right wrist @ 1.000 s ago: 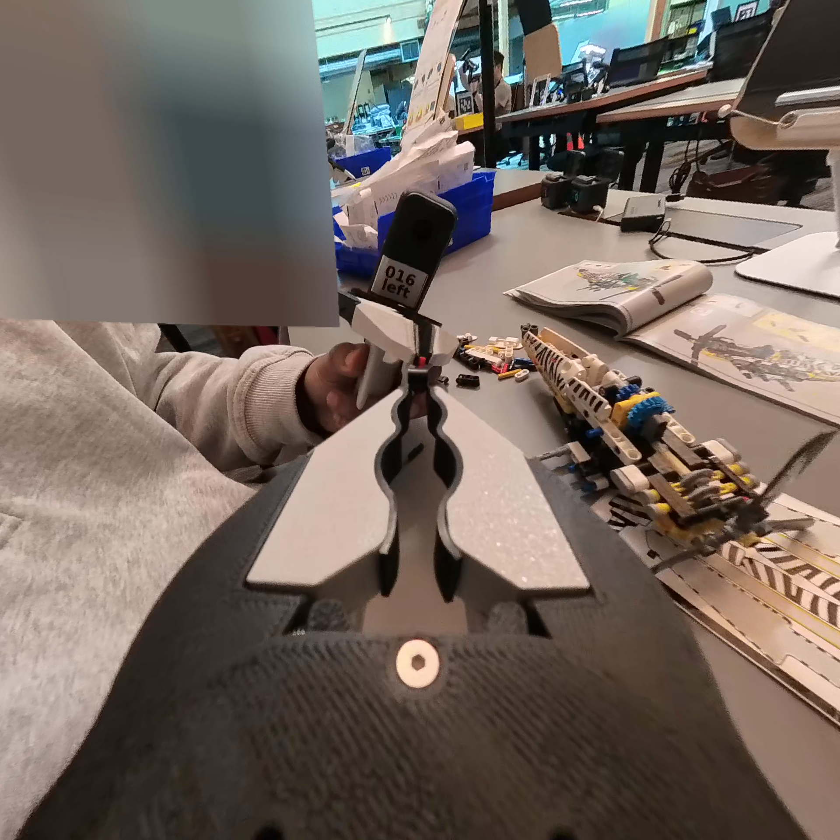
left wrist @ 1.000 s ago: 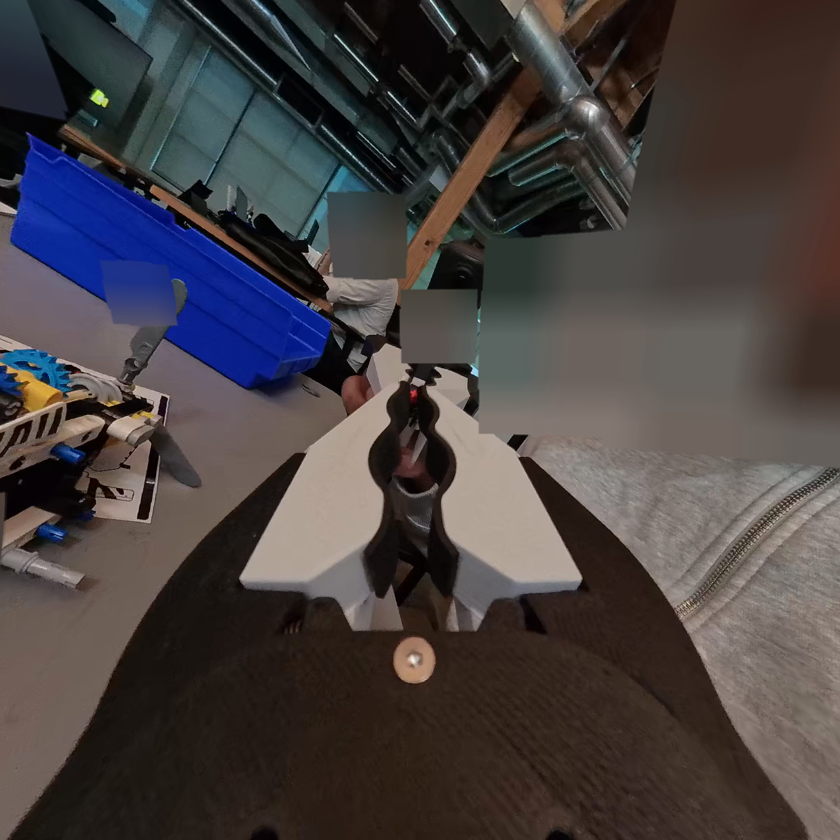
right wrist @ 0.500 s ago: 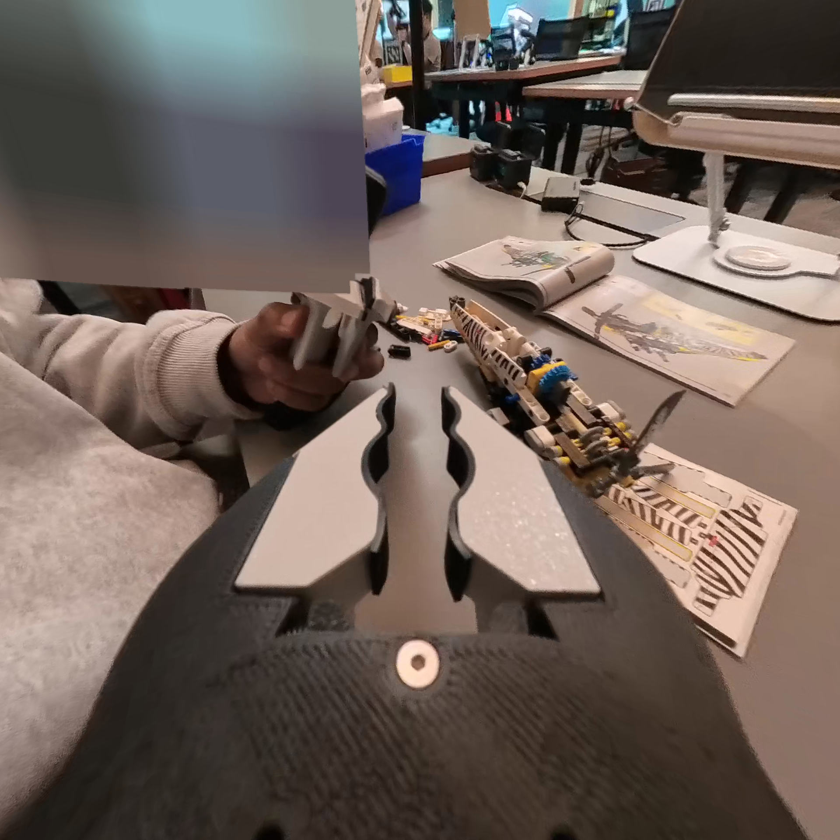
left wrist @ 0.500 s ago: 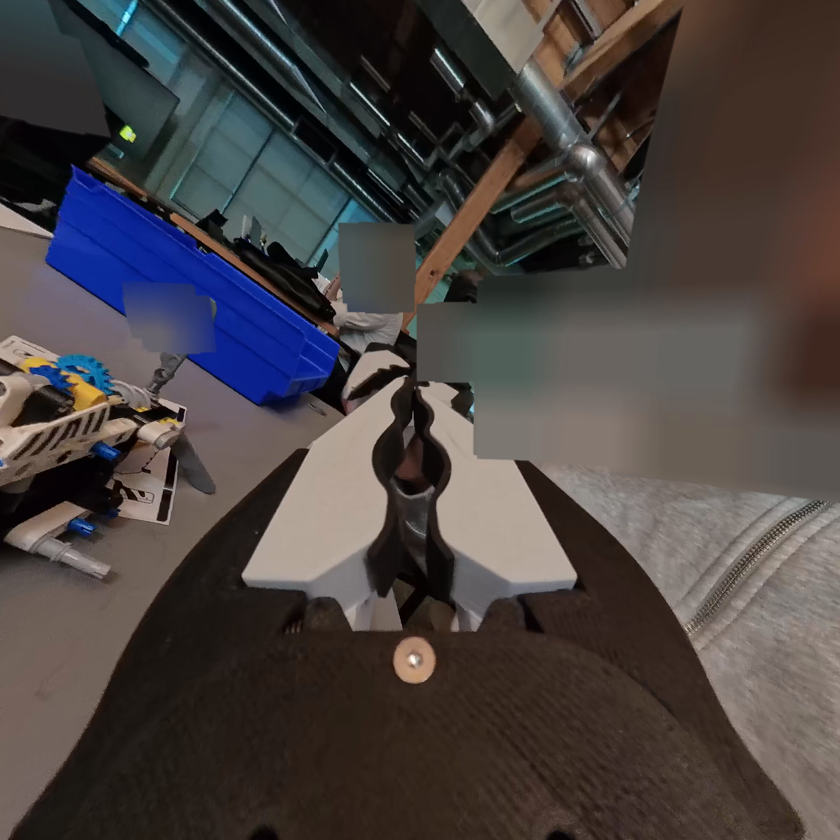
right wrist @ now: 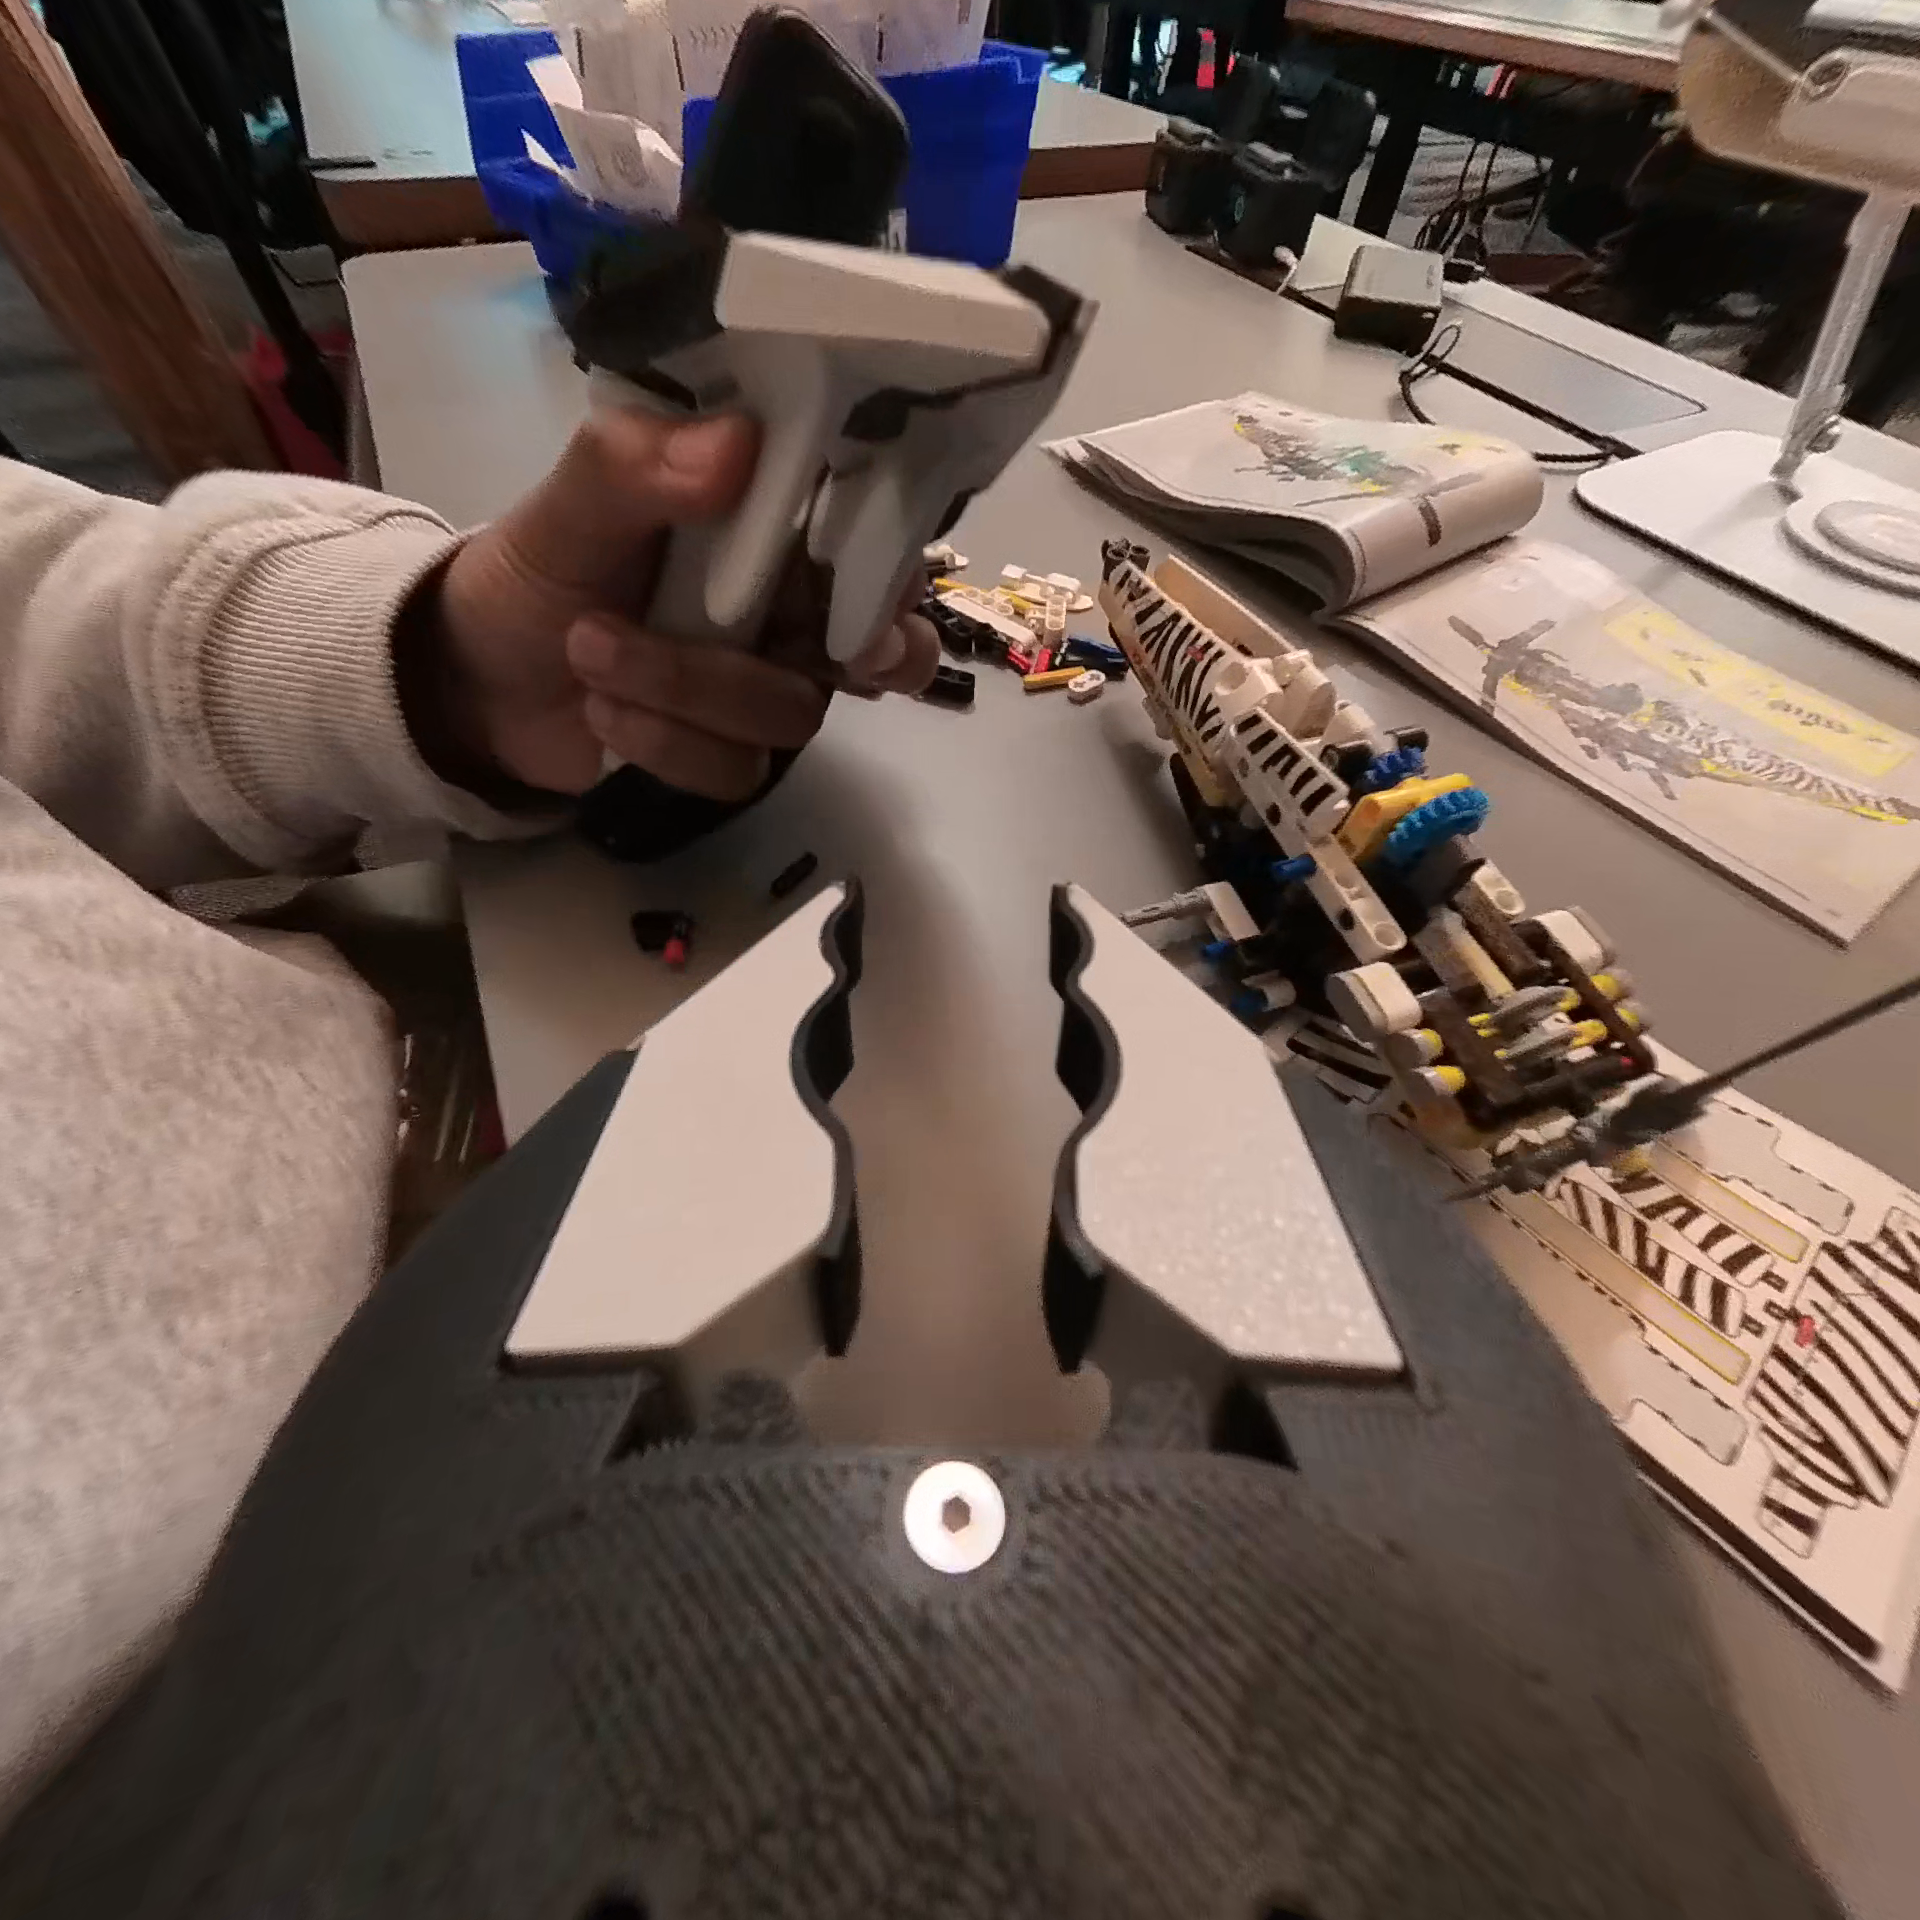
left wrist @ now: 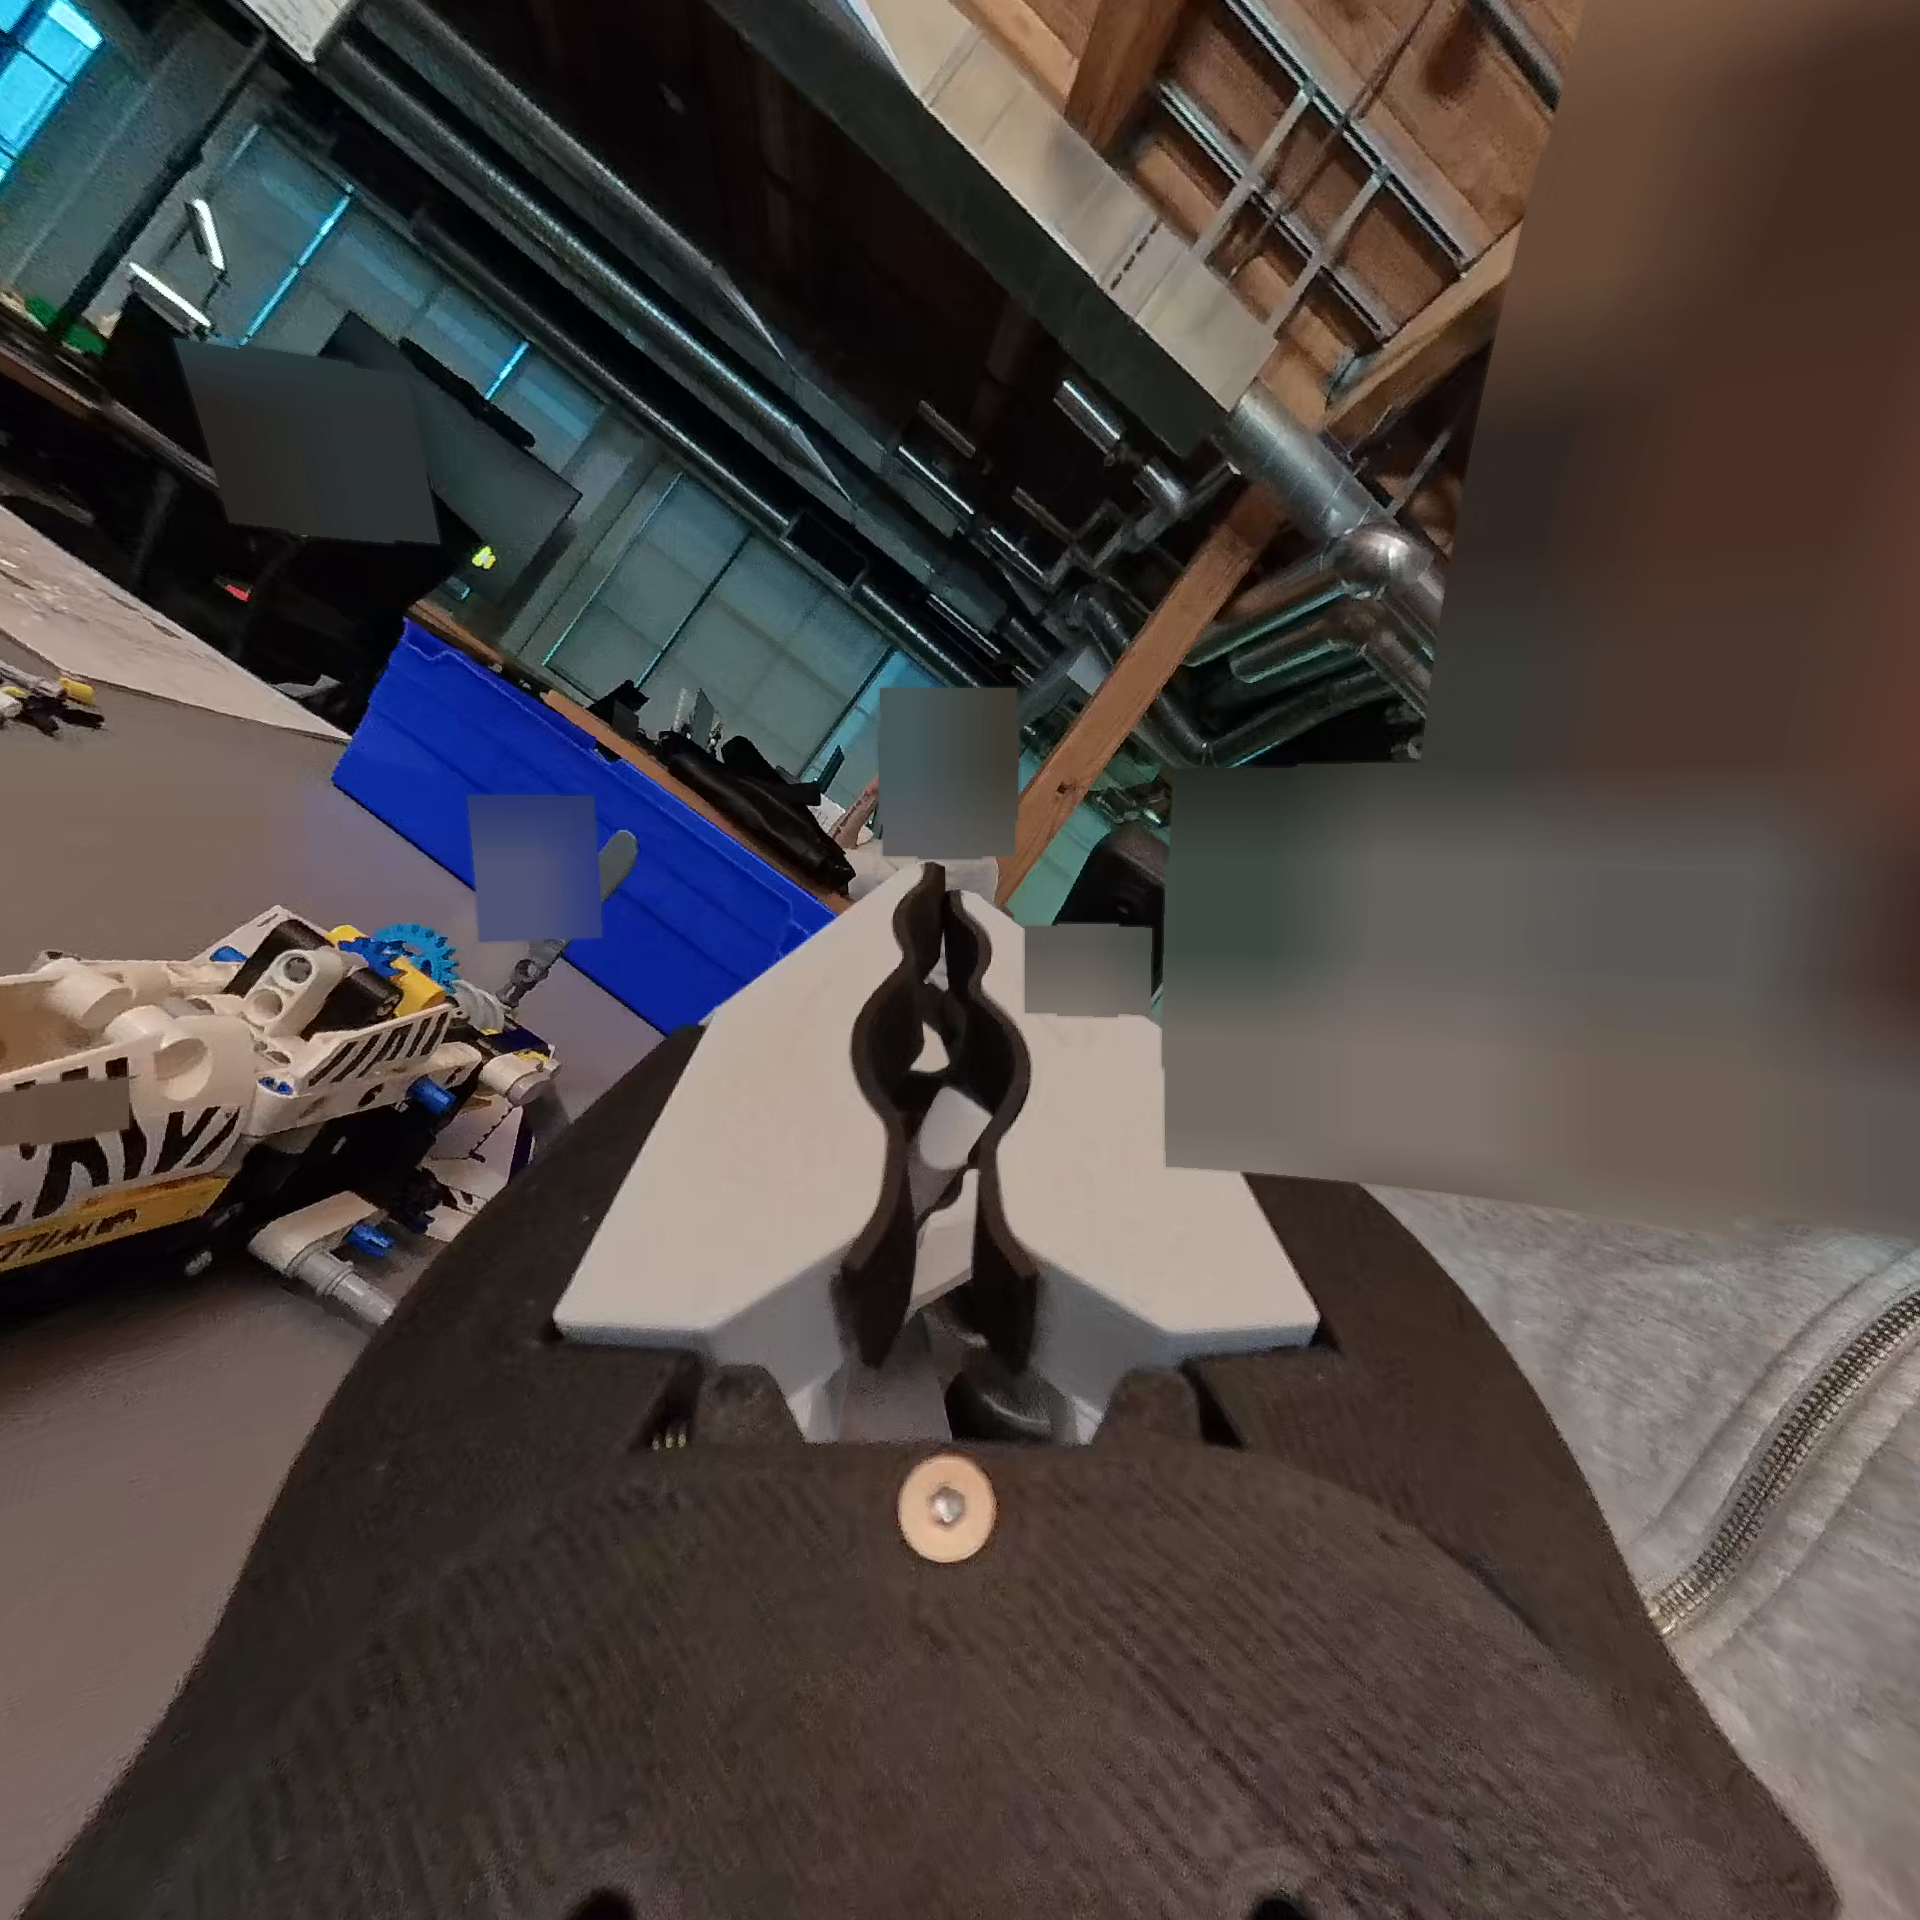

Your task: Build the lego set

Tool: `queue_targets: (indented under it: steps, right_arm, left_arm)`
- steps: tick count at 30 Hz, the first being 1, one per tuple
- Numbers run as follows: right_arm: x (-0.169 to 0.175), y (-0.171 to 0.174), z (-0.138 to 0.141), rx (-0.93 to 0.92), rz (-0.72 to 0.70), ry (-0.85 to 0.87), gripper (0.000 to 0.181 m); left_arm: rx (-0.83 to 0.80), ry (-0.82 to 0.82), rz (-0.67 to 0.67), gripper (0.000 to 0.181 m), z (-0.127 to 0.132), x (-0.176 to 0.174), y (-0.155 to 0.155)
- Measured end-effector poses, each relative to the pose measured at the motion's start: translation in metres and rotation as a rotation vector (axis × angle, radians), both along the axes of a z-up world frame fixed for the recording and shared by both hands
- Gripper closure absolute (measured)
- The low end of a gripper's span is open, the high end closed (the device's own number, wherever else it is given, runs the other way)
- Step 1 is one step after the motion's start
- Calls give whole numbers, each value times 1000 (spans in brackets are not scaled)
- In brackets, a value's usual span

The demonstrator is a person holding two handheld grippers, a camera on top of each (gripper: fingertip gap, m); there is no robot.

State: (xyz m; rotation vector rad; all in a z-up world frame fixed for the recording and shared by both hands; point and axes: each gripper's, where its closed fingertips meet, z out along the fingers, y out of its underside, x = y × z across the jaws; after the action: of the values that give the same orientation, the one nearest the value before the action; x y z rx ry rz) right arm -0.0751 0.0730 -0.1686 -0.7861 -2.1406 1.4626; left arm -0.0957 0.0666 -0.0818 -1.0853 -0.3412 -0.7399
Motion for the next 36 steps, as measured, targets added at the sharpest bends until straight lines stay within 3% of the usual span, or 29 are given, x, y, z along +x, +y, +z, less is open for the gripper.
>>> queue_targets:
  steps: [1,7,10,12,14,17,19,22,25,31,36]
  right_arm:
    - [-2,0,-2,3,-8,-8,145]
    - [-7,5,-4,-3,-48,-26,147]
    - [-11,6,-8,13,-66,-52,147]
    - [-13,6,-13,31,-73,-74,148]
    - [-14,5,-16,45,-74,-87,150]
    - [-15,4,-15,39,-69,-88,153]
    - [-16,5,-13,23,-69,-82,154]
    - [-15,6,-10,-5,-67,-88,156]
    - [-14,7,-7,-37,-58,-88,156]
    - [-12,9,2,-80,-60,-47,163]
    - [-13,8,-1,-54,-63,-50,164]
  left_arm:
    - [3,-4,2,181,0,-1,0]
    - [-33,-21,51,181,-4,-11,-1]
    - [-246,-70,216,170,-13,-54,0]
    - [-424,-13,185,160,-6,-77,10]
    - [-669,130,190,139,-9,-107,26]
    - [-1005,375,360,129,-38,-184,52]
    - [-1223,424,363,114,-77,-221,70]
    - [-1399,427,307,98,-128,-244,97]
    - [-1462,428,322,86,-151,-255,106]
    - [-1450,406,366,92,-150,-262,99]
    - [-1419,355,362,142,-146,-271,92]
